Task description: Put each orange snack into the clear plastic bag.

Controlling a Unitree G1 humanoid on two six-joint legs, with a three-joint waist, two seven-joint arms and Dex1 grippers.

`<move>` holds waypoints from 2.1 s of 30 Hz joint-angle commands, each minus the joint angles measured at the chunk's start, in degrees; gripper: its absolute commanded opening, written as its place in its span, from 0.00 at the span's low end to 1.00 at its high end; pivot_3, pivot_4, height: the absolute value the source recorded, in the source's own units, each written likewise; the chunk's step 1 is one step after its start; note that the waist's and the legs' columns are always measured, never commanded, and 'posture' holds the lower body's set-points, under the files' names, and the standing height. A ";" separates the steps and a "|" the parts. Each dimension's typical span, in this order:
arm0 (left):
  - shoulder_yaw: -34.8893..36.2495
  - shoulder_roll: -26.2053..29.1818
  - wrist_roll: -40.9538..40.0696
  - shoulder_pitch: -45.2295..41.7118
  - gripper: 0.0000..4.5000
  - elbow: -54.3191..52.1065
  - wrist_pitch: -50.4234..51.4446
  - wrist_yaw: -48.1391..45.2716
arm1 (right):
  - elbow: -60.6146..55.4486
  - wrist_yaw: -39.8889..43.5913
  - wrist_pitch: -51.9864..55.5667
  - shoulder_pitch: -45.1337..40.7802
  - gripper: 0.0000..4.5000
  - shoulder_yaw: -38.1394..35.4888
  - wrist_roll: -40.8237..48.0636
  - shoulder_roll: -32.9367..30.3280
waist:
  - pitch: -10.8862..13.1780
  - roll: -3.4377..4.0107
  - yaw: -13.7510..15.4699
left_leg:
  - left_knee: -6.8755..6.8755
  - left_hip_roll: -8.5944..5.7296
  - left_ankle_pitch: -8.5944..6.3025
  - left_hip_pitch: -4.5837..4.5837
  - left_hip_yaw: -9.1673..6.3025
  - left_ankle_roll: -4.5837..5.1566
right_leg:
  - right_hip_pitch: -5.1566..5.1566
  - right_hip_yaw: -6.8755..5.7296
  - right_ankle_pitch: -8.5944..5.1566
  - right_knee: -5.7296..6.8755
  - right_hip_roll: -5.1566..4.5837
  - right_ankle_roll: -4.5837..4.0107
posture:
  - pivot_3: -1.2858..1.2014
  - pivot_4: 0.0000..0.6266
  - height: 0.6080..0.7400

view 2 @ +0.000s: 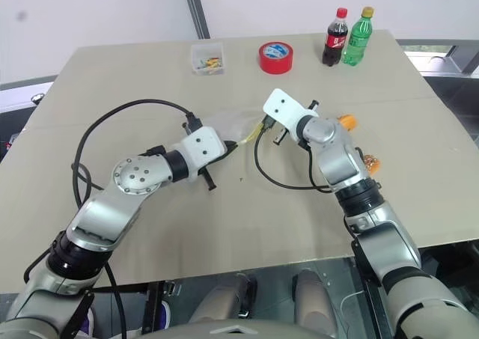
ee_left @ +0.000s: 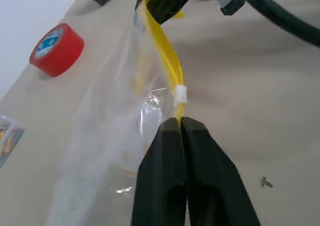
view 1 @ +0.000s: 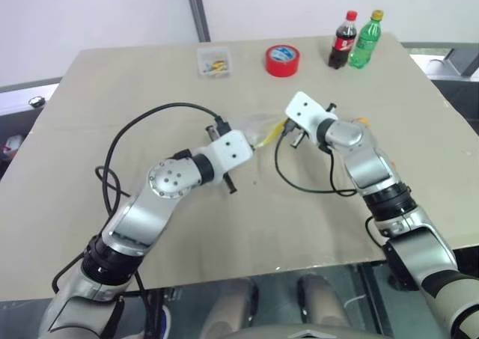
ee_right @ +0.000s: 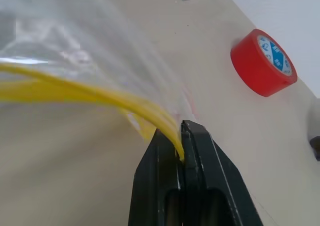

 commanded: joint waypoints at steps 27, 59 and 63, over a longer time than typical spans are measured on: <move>8.20 -3.44 -0.46 -3.38 0.00 8.36 -13.97 -3.81 | -38.46 1.81 29.60 14.81 0.01 -13.25 16.14 -0.40 | 0.00 0.00 0.46 | 0.05 0.02 0.02 0.01 -0.04 -0.03 | 0.02 -0.05 0.01 0.11 -0.05 0.00 | 0.52 0.24 0.80; 8.39 -4.74 2.95 -2.68 0.00 7.49 -13.33 -2.70 | -32.51 -12.64 30.08 10.07 0.01 -17.04 30.10 12.86 | 0.00 0.00 1.31 | 0.05 -0.02 0.02 -0.01 -0.09 -0.03 | 0.03 -0.11 0.01 0.08 -0.07 0.00 | 0.52 0.24 0.80; 8.49 -4.81 2.97 -2.30 0.00 7.06 -13.13 -2.79 | -30.67 -14.11 29.56 9.85 0.01 -16.99 30.83 15.01 | 0.00 0.02 1.24 | 0.05 -0.02 0.02 -0.01 -0.08 -0.03 | 0.01 -0.09 0.01 0.10 -0.05 0.00 | 0.52 0.24 0.80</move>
